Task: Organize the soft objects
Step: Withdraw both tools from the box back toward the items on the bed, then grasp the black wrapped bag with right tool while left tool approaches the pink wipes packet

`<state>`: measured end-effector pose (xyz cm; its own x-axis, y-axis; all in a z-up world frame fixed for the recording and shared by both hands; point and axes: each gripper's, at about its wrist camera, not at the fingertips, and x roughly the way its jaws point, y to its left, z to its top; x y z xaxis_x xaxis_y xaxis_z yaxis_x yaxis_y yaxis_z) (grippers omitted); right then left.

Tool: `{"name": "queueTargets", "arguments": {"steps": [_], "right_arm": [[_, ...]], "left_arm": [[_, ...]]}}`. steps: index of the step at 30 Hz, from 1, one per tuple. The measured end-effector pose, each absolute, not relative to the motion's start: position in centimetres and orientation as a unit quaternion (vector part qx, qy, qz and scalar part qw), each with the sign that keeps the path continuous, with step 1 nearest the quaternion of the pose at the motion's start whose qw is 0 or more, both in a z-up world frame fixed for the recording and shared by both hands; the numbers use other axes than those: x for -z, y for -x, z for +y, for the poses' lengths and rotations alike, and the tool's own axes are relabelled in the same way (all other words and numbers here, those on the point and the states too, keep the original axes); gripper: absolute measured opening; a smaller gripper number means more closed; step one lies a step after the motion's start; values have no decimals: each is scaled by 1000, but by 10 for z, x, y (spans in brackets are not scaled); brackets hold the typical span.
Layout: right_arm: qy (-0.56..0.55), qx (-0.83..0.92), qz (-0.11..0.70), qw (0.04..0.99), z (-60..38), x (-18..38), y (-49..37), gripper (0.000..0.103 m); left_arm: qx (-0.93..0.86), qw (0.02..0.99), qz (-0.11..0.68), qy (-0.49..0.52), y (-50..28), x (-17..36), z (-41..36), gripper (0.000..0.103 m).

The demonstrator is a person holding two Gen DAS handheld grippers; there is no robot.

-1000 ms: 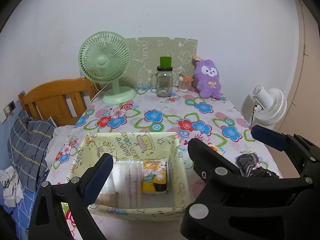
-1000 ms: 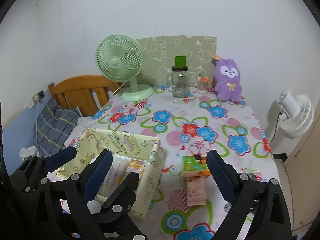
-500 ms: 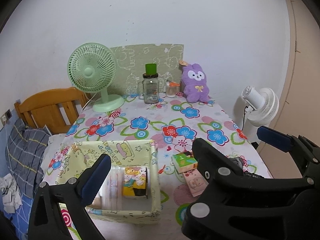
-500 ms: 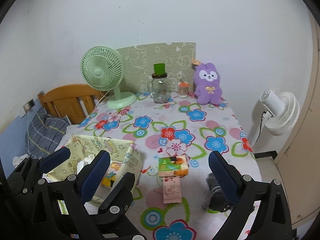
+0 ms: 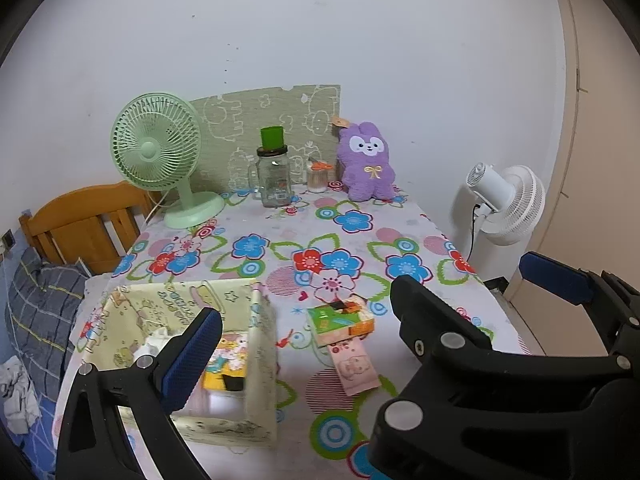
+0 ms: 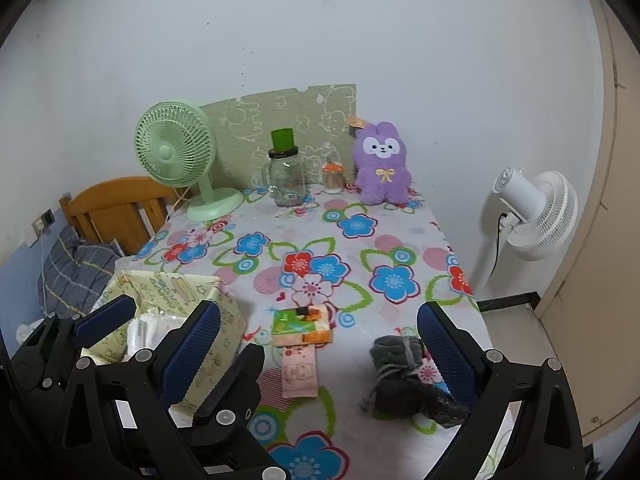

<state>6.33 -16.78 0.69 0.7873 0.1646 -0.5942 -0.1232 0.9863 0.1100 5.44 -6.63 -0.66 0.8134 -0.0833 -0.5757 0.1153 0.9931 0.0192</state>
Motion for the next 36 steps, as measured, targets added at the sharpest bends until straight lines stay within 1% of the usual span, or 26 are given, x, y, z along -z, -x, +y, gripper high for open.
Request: {"name": "queueTargets", "arguments": {"steps": [19, 27, 36], "right_arm": [[-19, -63, 316, 946, -218, 26, -68, 100], [-26, -59, 335, 940, -234, 52, -73, 100], [-28, -60, 370, 927, -243, 89, -83, 100]], "left_arm": [[88, 942, 324, -25, -65, 44, -117, 103], [102, 933, 342, -38, -70, 68, -137, 103], [99, 916, 385, -49, -81, 102, -148, 102]]}}
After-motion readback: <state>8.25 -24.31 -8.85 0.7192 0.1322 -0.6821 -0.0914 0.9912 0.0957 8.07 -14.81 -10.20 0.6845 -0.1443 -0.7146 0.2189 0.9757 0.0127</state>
